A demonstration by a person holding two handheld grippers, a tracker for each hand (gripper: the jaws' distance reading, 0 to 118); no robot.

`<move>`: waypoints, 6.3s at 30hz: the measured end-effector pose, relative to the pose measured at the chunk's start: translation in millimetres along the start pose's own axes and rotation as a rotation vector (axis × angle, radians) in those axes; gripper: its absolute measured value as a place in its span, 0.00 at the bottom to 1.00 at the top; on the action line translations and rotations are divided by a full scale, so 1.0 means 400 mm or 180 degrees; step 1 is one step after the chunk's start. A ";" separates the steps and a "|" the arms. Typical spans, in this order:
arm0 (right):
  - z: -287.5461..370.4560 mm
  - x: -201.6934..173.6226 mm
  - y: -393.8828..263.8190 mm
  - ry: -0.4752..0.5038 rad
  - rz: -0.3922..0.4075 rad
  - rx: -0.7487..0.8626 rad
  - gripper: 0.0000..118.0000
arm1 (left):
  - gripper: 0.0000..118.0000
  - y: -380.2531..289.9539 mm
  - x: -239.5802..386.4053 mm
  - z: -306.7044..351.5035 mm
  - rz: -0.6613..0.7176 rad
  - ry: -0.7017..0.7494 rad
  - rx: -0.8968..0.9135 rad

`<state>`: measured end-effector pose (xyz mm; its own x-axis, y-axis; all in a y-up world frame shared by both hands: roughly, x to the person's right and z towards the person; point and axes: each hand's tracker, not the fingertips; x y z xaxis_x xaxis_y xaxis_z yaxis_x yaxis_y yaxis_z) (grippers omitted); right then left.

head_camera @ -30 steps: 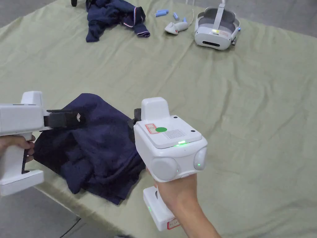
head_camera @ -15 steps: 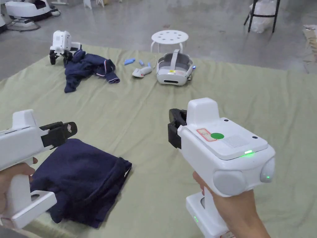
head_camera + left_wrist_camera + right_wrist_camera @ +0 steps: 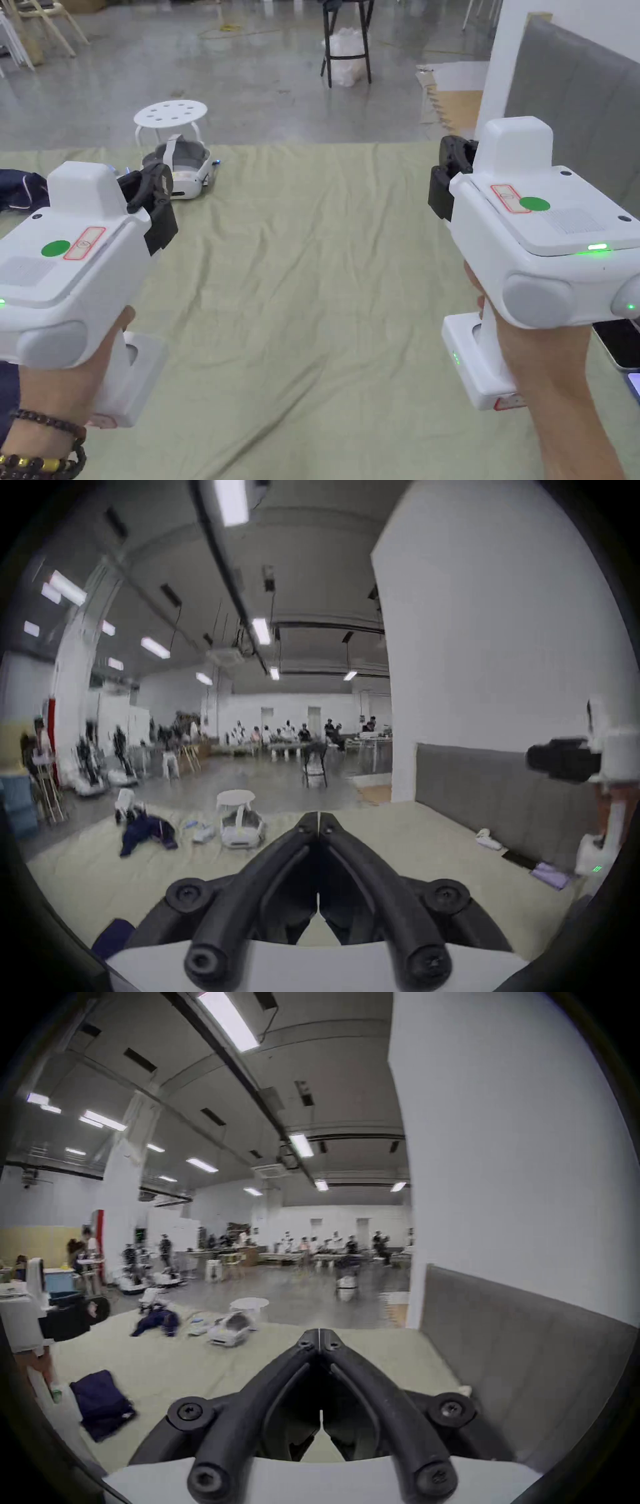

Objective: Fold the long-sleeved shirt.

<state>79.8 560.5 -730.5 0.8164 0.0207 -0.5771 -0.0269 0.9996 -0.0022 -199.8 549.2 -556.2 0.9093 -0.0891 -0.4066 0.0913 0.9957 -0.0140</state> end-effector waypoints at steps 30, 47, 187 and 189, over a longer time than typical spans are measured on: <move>0.169 0.022 -0.317 -0.0499 0.0187 -0.0217 0.67 | 0.74 -0.279 0.196 0.095 0.0169 0.0235 -0.0316; 0.158 0.005 -0.319 -0.0425 0.0260 -0.0078 1.00 | 0.94 -0.293 0.207 0.097 0.0101 0.0242 -0.0283; 0.110 0.055 -0.281 -0.0679 -0.0113 -0.1055 1.00 | 0.94 -0.299 0.167 0.103 0.0187 0.0230 -0.0189; 0.114 0.062 -0.269 -0.0684 -0.0242 -0.1065 1.00 | 0.94 -0.299 0.167 0.102 0.0199 0.0212 -0.0198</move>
<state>129.4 454.2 -707.3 0.9243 -0.0144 -0.3814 -0.1192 0.9384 -0.3244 -133.2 423.1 -544.4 0.8832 -0.0268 -0.4682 0.0079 0.9991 -0.0424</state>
